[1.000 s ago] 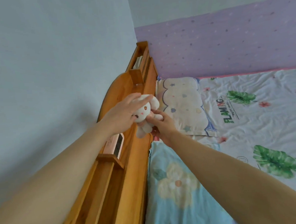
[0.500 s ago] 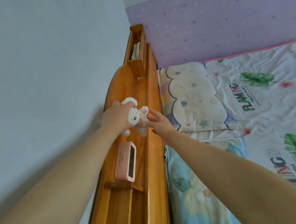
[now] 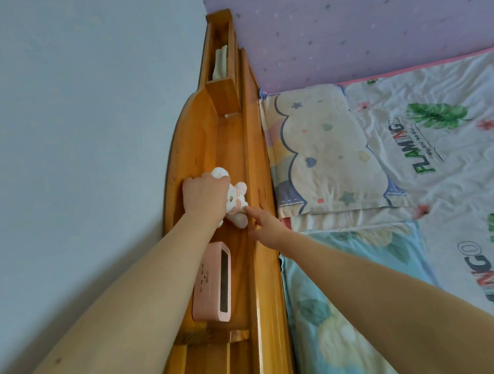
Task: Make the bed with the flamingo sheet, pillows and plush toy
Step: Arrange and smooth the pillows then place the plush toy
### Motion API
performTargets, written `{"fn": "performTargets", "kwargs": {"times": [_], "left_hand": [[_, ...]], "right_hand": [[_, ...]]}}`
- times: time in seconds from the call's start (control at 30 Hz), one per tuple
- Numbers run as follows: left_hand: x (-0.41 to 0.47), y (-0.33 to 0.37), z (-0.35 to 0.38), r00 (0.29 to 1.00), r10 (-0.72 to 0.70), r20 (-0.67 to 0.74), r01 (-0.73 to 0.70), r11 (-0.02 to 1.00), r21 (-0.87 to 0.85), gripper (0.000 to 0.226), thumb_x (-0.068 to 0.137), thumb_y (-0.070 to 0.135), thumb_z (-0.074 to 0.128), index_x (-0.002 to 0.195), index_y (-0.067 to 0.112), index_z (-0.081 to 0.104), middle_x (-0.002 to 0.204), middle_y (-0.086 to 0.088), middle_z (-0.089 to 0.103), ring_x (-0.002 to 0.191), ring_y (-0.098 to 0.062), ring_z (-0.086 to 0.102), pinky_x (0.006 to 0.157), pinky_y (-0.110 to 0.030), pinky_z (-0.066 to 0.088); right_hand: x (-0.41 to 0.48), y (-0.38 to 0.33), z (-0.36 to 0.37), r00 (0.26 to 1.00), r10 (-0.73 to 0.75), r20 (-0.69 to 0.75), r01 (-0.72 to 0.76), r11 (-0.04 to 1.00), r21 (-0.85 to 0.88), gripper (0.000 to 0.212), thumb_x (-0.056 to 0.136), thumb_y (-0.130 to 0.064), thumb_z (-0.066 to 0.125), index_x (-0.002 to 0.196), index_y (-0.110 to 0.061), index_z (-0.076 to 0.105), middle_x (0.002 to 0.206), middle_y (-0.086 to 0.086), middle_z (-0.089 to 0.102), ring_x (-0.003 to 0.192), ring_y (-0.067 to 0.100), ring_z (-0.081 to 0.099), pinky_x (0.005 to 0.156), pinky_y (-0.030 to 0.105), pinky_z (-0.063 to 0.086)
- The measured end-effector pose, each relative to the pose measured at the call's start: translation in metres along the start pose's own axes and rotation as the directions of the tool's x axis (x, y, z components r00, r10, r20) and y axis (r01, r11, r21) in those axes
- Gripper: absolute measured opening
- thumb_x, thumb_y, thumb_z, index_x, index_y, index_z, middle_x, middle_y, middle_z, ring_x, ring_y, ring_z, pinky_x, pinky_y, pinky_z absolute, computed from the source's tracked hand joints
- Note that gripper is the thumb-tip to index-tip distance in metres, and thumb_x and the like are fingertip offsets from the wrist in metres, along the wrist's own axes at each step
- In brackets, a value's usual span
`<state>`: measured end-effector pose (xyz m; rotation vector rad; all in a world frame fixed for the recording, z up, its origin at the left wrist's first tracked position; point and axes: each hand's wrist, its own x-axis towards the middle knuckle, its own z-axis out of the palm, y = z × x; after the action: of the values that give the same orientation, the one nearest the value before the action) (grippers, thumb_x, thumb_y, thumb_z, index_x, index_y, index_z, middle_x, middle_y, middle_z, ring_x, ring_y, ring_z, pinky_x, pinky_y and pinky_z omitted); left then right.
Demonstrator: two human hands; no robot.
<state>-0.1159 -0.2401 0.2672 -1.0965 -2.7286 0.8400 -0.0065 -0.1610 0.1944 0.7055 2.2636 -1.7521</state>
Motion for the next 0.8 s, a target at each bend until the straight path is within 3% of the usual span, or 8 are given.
{"fn": "performTargets", "kwargs": {"times": [0.13, 0.27, 0.57, 0.7, 0.8], "left_hand": [[-0.001, 0.000, 0.003, 0.999, 0.032, -0.043, -0.030, 0.999, 0.032, 0.061, 0.082, 0.046, 0.066, 0.134, 0.028, 0.038, 0.107, -0.007, 0.056, 0.091, -0.020, 0.058, 0.071, -0.028, 0.040], [0.000, 0.002, 0.004, 0.999, -0.002, -0.054, 0.002, 1.000, 0.002, 0.060, 0.081, 0.043, 0.067, 0.133, 0.028, 0.039, 0.104, -0.008, 0.055, 0.089, -0.020, 0.057, 0.072, -0.029, 0.040], [-0.007, 0.003, -0.007, 0.994, -0.085, -0.073, 0.078, 0.992, -0.098, 0.063, 0.079, 0.045, 0.069, 0.132, 0.024, 0.043, 0.127, -0.009, 0.043, 0.110, -0.024, 0.049, 0.079, -0.027, 0.046], [-0.016, 0.002, -0.015, 0.991, -0.099, -0.094, 0.086, 0.987, -0.134, 0.060, 0.081, 0.046, 0.068, 0.132, 0.024, 0.045, 0.128, -0.008, 0.044, 0.109, -0.023, 0.050, 0.078, -0.027, 0.046], [-0.025, 0.003, -0.020, 0.993, -0.091, -0.072, 0.081, 0.988, -0.133, 0.058, 0.083, 0.043, 0.065, 0.134, 0.023, 0.043, 0.131, -0.008, 0.043, 0.111, -0.024, 0.049, 0.081, -0.028, 0.046]], "right_hand": [[0.010, 0.003, 0.008, 1.000, -0.005, 0.007, 0.006, 0.995, -0.101, 0.071, 0.092, -0.001, 0.053, 0.151, -0.025, 0.021, 0.159, -0.003, 0.009, 0.146, 0.025, 0.015, 0.111, 0.036, 0.030], [0.014, 0.007, 0.009, 1.000, -0.004, 0.015, 0.006, 0.991, -0.137, 0.072, 0.092, -0.001, 0.053, 0.151, -0.025, 0.019, 0.160, -0.004, 0.002, 0.147, 0.024, 0.009, 0.113, 0.038, 0.027], [0.011, 0.008, 0.004, 0.999, -0.014, 0.041, 0.018, 0.996, -0.089, 0.070, 0.090, 0.000, 0.052, 0.149, -0.028, 0.027, 0.156, -0.001, 0.023, 0.142, 0.027, 0.026, 0.110, 0.040, 0.036], [0.006, 0.010, -0.001, 0.999, -0.002, 0.041, 0.002, 1.000, 0.008, 0.069, 0.090, 0.003, 0.052, 0.148, -0.027, 0.029, 0.150, 0.001, 0.036, 0.130, 0.024, 0.043, 0.085, 0.025, 0.045], [-0.003, 0.009, -0.006, 0.999, 0.003, 0.049, -0.006, 0.998, 0.055, 0.069, 0.091, 0.002, 0.052, 0.148, -0.029, 0.029, 0.149, 0.001, 0.037, 0.133, 0.024, 0.042, 0.085, 0.027, 0.046]]}}
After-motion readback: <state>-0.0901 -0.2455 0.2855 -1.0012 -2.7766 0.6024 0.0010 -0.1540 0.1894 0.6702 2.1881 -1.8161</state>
